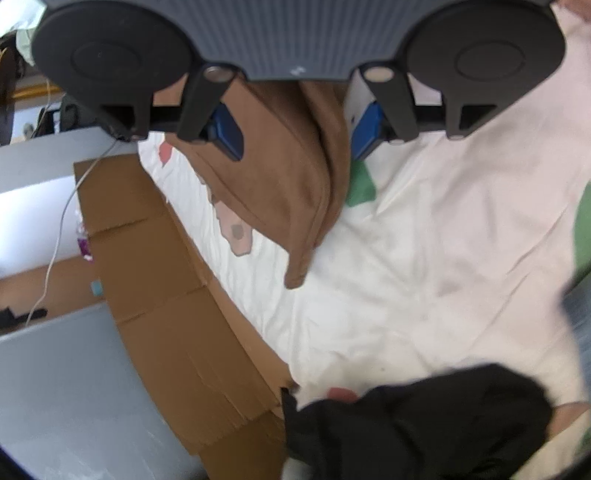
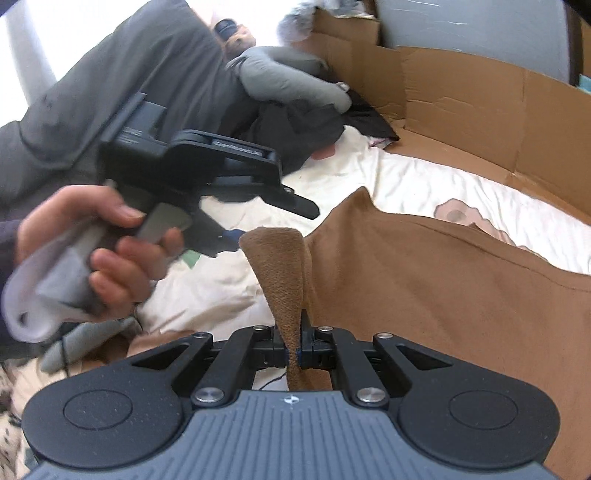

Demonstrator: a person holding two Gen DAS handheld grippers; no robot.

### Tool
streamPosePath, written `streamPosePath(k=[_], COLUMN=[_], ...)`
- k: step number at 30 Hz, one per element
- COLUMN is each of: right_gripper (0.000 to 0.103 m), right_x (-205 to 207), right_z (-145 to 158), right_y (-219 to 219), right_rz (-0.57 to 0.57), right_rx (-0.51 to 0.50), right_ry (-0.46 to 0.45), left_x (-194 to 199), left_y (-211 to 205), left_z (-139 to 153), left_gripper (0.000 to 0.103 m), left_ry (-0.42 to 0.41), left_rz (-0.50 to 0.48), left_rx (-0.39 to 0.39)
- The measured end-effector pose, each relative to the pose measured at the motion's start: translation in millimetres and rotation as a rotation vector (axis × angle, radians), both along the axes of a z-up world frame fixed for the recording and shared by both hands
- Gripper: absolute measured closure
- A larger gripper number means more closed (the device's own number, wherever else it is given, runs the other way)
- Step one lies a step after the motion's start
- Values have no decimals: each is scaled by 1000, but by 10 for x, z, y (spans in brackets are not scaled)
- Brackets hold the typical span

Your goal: Fold clothes

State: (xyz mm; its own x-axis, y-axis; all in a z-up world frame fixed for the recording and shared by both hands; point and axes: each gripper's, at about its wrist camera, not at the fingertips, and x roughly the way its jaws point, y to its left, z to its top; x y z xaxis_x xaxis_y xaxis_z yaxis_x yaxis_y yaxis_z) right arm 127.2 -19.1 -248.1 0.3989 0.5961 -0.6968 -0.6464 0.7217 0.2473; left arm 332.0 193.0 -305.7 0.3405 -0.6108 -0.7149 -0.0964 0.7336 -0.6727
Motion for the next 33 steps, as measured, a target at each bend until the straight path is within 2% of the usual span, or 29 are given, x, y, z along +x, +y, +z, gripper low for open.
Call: streamPosePath(k=[4,8,13,16,22,24,26,29,31,32,33], right_gripper=[101,101,101,101,101,101,101,101,101,101,101], right_x=[20,30,28,52,86,84,84,81,79,75,76], right_z=[34,44,56,53,39,33,21,11,9,8,7], right_y=[-54,-112,-190,-243,-318,-337,-354,-380,-397,-402,-409], right_rz=[-13,-32,-52,-66,-87,-88,-91,-97,-102,-103,-106], right_rx=[25,59,88,113,133,134,137,146,152,152,154], right_ry=[9,32,41,54,70,69,76,91,97,95,93], left_x=[251,387,464,484,556,601,657,720,734,736,738], left_y=[-148,-194,-286,-299,-351,-390,-449,-487,-521,-549,-578], left_z=[-123,-258,-348,-432,-454,-444,-414,-438,-442,-448,-456], left_gripper=[35,35,35,36,39,39,39,40,47,62,82], left_ry=[56,117,98,123,122,118,98,110,107,106,107], left_rz=[-93,-124,-165,-157,-183,-204,-232,-258,-271,-283,-293], left_rx=[44,51,117,82,72,88,157,123,116,133,152])
